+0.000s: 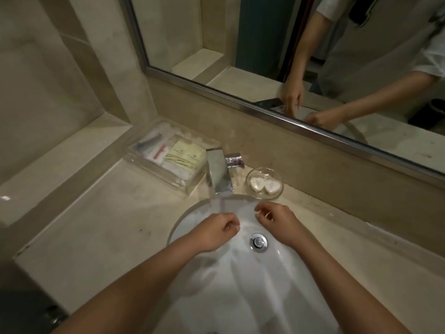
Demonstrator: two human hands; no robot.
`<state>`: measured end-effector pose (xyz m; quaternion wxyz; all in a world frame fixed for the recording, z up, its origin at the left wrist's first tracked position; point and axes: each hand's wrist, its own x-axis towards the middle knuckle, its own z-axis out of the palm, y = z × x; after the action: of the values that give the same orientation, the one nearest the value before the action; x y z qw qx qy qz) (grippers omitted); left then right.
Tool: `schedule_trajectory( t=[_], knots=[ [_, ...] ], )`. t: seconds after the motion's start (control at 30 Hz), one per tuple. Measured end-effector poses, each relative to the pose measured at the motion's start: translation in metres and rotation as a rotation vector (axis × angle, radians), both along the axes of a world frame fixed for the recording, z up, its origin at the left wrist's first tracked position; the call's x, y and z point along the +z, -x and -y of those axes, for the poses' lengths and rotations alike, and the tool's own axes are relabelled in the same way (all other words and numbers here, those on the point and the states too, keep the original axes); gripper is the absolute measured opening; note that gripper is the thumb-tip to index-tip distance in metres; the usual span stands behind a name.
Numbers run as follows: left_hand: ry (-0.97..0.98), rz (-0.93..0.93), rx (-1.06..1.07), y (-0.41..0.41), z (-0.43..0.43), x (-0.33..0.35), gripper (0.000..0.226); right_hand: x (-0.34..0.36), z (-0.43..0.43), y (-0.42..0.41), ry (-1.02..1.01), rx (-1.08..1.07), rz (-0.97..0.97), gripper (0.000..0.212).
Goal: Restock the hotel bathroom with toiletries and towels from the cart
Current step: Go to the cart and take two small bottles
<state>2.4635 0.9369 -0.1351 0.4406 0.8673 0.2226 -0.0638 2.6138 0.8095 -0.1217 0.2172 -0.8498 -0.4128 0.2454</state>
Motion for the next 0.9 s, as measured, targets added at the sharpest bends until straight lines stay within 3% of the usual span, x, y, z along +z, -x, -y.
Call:
schedule_trajectory(
  t=[0.13, 0.4, 0.9],
  knots=[
    [0.001, -0.079, 0.004, 0.045, -0.006, 0.007, 0.021, 0.004, 0.0, 0.034, 0.07, 0.073, -0.053, 0.015],
    [-0.002, -0.046, 0.189, 0.166, -0.021, 0.03, 0.019, 0.025, -0.025, 0.13, 0.119, 0.244, -0.06, 0.02],
    [-0.042, -0.161, 0.474, 0.484, -0.02, 0.051, 0.021, 0.056, -0.091, 0.398, 0.144, 0.726, 0.003, 0.022]
  ],
)
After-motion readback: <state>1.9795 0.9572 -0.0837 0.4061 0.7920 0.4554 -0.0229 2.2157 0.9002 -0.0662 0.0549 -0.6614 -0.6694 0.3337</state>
